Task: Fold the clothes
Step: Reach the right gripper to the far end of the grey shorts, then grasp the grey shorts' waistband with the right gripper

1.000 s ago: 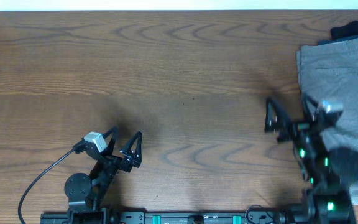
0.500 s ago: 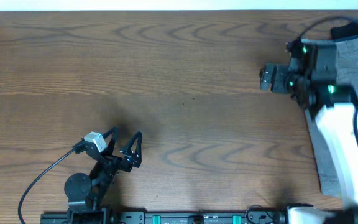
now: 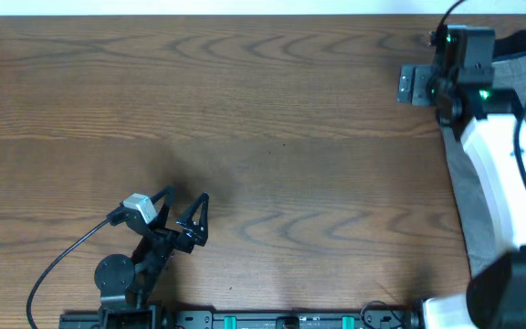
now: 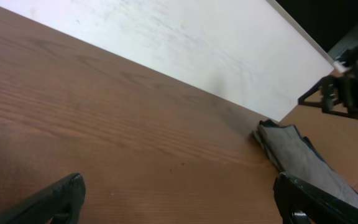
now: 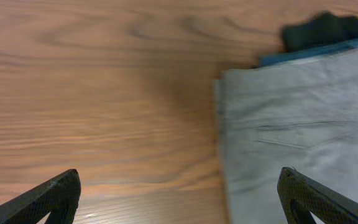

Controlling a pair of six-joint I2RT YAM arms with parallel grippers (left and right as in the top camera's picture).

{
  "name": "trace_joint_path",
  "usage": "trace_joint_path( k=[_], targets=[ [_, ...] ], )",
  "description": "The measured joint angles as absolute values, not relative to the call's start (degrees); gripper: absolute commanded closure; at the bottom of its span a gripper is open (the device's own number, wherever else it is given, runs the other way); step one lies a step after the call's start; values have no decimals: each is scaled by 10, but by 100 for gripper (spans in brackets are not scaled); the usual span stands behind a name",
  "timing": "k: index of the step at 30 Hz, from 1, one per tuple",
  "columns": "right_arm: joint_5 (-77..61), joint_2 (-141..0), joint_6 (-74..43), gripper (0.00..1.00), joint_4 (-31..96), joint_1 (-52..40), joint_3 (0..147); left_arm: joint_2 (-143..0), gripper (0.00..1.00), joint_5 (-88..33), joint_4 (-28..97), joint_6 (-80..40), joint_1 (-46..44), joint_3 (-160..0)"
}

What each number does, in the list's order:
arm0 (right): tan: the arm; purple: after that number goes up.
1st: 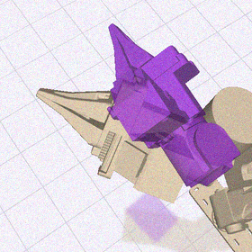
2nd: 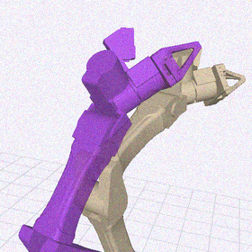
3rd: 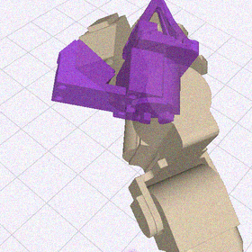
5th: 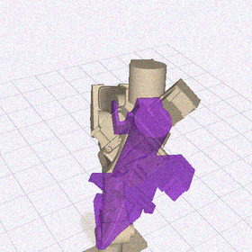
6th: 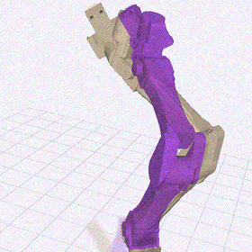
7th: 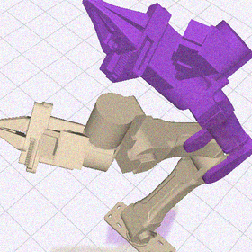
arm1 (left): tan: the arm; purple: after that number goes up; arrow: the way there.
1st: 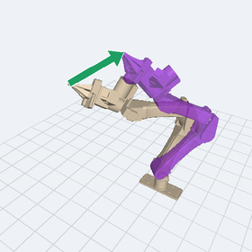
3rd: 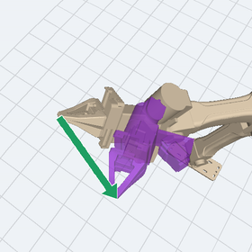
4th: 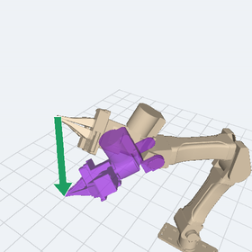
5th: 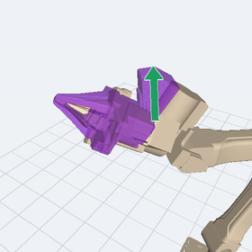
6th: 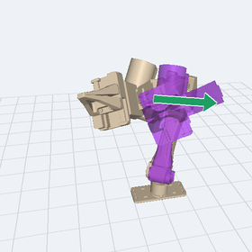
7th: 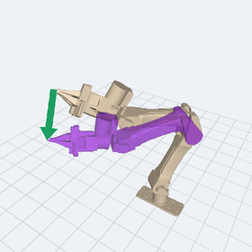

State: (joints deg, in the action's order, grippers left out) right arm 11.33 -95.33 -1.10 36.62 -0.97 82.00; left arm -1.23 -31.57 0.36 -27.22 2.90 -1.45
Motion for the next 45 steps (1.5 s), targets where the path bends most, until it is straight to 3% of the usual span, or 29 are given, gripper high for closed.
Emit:
trace_joint_path(
  k=[14, 30, 41, 45],
  targets=[
    [294, -1166, 25, 1, 357, -7, 915, -12, 2, -316, 4, -272, 29, -15],
    [331, -1281, 32, 9, 307, 23, 919, -12, 2, -316, 4, -272, 29, -15],
    [343, -1297, 34, 20, 294, 46, 930, -12, 2, -316, 4, -272, 29, -15],
    [346, -1299, 35, 35, 300, 60, 930, -12, 2, -316, 4, -272, 29, -15]
  ],
)
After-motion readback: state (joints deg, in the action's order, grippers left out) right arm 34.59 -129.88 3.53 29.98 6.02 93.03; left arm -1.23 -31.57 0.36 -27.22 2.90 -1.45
